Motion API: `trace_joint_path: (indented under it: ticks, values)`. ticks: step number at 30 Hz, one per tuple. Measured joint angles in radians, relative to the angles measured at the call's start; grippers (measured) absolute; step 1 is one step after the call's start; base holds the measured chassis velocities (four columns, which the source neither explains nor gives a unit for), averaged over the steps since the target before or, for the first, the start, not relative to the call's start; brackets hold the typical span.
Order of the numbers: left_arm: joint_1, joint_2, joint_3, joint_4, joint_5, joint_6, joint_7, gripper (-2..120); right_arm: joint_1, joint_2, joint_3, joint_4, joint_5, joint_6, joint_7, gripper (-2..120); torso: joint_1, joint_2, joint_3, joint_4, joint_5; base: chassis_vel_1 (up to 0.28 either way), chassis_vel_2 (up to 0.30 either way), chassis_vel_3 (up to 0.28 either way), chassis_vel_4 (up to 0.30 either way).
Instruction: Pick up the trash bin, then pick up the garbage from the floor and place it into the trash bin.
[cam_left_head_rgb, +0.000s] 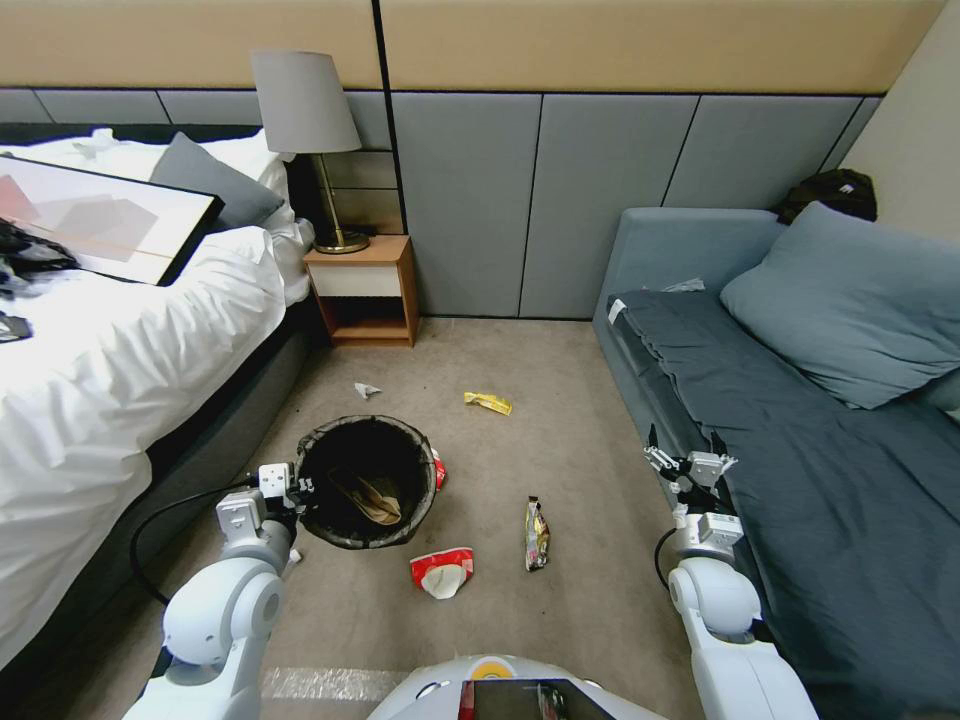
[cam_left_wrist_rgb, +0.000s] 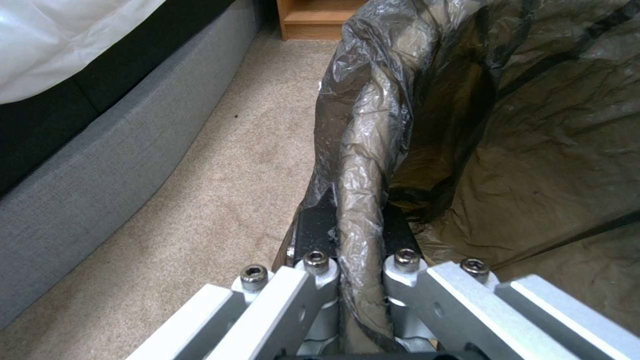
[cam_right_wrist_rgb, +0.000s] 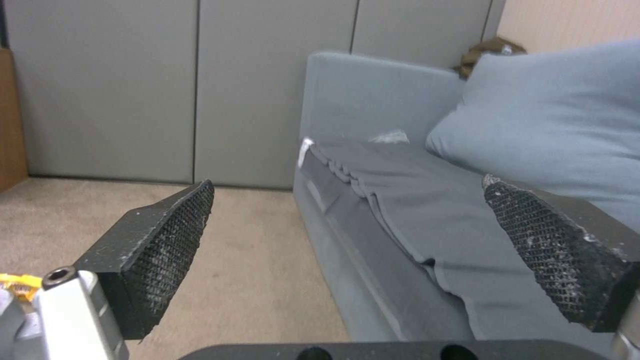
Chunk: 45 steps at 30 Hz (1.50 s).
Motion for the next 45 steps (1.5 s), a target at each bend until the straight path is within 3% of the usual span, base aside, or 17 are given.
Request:
trace_joint_path:
  ticks: [4,6,7,9,11,14,15,17,20,21,25,29,37,45]
  values:
    - [-0.001,-0.002,0.000,0.000,0.003,0.000,0.000,0,0.015,-0.039,-0.029,0.023,0.015,-0.093,0.033,100,0.000,0.000,0.000,0.0000,-0.0001,0.000,0.000,0.000,0.000]
    - [-0.001,-0.007,0.000,0.003,0.008,-0.001,-0.001,0,0.043,-0.097,-0.078,0.031,0.046,-0.190,0.062,100,0.000,0.000,0.000,0.0001,0.0002,0.000,0.000,0.000,0.000]
    - [-0.001,-0.007,0.000,0.003,0.008,-0.001,-0.001,0,0.043,-0.097,-0.078,0.031,0.046,-0.190,0.062,100,0.000,0.000,0.000,0.0001,0.0002,0.000,0.000,0.000,0.000]
    - [-0.003,-0.009,0.001,0.004,0.012,-0.001,-0.001,0,0.071,-0.176,-0.142,0.044,0.128,-0.305,0.093,100,0.000,0.000,0.000,0.0000,0.0002,0.000,0.000,0.000,0.000]
    - [-0.003,-0.008,0.001,0.004,0.012,-0.001,0.000,0,0.081,-0.203,-0.161,0.044,0.156,-0.335,0.101,100,0.000,0.000,0.000,0.0000,0.0002,0.000,0.000,0.000,0.000]
    - [0.000,-0.007,0.001,-0.002,0.013,0.001,0.000,0,0.146,-0.331,-0.254,0.028,0.295,-0.452,0.122,100,0.000,0.000,0.000,0.0001,-0.0001,0.000,0.000,0.000,0.000]
    - [0.000,-0.007,0.001,-0.002,0.013,0.001,0.000,0,0.146,-0.331,-0.254,0.028,0.295,-0.452,0.122,100,0.000,0.000,0.000,0.0001,-0.0001,0.000,0.000,0.000,0.000]
    - [0.007,-0.009,-0.001,-0.005,0.018,0.002,-0.001,0,0.236,-0.401,-0.337,-0.007,0.436,-0.547,0.135,100,0.000,0.000,0.000,-0.0001,0.0001,0.000,0.000,0.000,0.000]
    - [0.008,-0.010,-0.002,-0.006,0.019,0.002,-0.001,0,0.273,-0.421,-0.368,-0.018,0.491,-0.589,0.141,100,0.000,0.000,0.000,0.0002,0.0000,0.000,0.000,0.000,0.000]
    - [0.009,-0.008,-0.003,-0.007,0.020,0.002,-0.001,0,0.358,-0.455,-0.449,-0.058,0.613,-0.648,0.153,100,0.000,0.000,0.000,0.0009,0.0001,0.000,0.000,0.000,0.000]
    - [0.005,-0.001,0.000,-0.007,0.019,0.003,-0.002,0,0.455,-0.468,-0.535,-0.122,0.730,-0.719,0.135,100,0.000,0.000,0.000,-0.0002,0.0001,0.000,0.000,0.000,0.000]
    - [0.005,0.001,0.000,-0.010,0.009,0.003,-0.009,0,0.531,-0.458,-0.619,-0.182,0.828,-0.740,0.111,100,0.000,0.000,0.000,0.0002,-0.0001,0.000,0.000,0.000,0.000]
    - [0.004,0.016,-0.011,-0.019,-0.004,0.003,-0.012,0,0.659,-0.406,-0.759,-0.339,0.888,-0.738,0.090,100,0.000,0.000,0.000,0.0001,-0.0003,0.000,0.000,0.000,0.000]
    - [0.004,0.016,-0.009,-0.008,0.003,0.004,-0.010,0,0.664,-0.357,-0.783,-0.420,0.891,-0.735,0.100,100,0.000,0.000,0.000,0.0000,0.0000,0.000,0.000,0.000,0.000]
